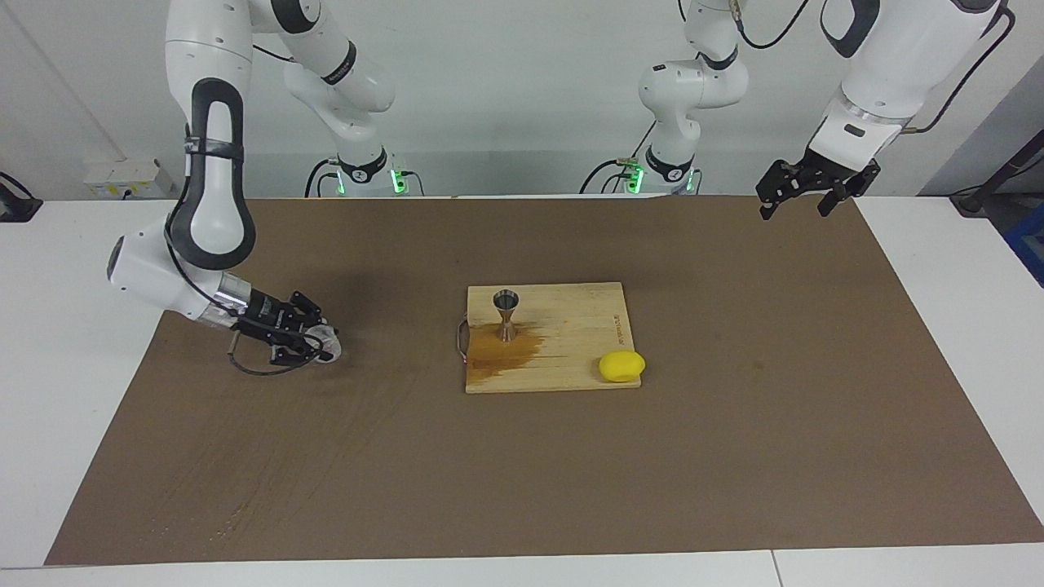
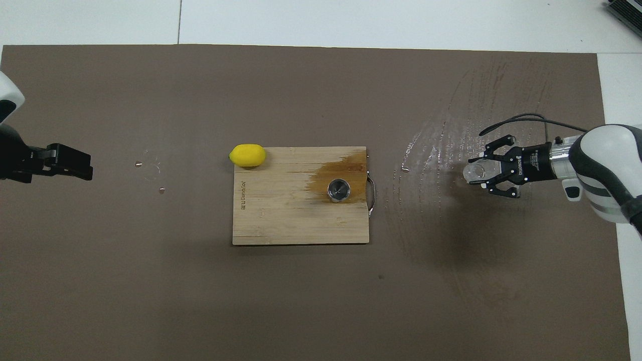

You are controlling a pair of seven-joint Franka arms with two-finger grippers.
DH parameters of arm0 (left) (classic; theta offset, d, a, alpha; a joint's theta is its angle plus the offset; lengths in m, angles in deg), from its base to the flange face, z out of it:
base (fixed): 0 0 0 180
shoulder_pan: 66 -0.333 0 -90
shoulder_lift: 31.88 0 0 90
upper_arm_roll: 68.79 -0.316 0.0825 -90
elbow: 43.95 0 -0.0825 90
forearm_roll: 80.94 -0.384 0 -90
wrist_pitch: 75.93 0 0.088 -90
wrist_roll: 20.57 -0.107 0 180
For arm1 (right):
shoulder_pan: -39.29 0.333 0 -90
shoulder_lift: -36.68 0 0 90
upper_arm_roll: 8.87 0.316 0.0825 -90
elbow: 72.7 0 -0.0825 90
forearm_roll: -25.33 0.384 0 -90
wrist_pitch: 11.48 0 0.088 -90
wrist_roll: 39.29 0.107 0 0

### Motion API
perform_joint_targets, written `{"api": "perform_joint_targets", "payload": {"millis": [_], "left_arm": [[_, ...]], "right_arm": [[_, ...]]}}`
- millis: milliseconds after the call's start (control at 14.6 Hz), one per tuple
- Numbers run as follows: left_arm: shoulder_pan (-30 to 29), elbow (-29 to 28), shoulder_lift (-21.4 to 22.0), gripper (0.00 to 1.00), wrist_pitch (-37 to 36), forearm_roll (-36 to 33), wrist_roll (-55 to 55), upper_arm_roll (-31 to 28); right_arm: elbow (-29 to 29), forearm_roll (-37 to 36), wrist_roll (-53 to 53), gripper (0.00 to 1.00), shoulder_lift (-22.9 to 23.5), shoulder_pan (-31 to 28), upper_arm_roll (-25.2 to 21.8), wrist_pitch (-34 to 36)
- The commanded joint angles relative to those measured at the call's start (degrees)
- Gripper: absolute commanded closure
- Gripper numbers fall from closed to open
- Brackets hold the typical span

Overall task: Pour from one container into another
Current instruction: 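Carry the clear cup over the steel cup with the right gripper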

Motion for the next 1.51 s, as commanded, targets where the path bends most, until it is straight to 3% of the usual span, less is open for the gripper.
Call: {"api": "perform_joint_targets", "payload": {"millis": [0, 343, 617, 891, 1097, 1440], "left_arm": [[-0.8, 3.6, -0.7, 0.00, -4.2, 1.4, -1.0, 0.4], [-0.7, 1.3, 0.5, 0.00, -2.4, 1.5, -0.3, 0.3], [-0.8, 1.1, 0.9, 0.00, -2.8, 1.5, -0.3, 0.2], [-1.2, 1.1, 0.9, 0.00, -2.8, 1.5, -0.3, 0.2], [-1.2, 1.1, 0.9, 0.00, -2.8, 1.5, -0.3, 0.2], [-1.2, 1.1, 0.9, 0.00, -2.8, 1.5, -0.3, 0.2]], "right_arm": [[0.8, 0.5, 6.8, 1.00, -3.6, 4.7, 0.1, -0.1], [-0.3, -0.5, 17.1, 1.00, -5.2, 12.9, -0.2, -1.3], [-1.4, -3.8, 23.8, 1.00, -6.2, 20.4, -0.3, -6.2], [-5.7, -12.8, 36.8, 1.00, -5.4, 26.7, 0.0, -8.0], [-9.1, -23.8, 45.6, 1.00, -4.2, 30.9, 0.1, -8.0], [-10.4, -36.6, 50.0, 1.00, -3.9, 34.4, 0.1, -7.6]]}}
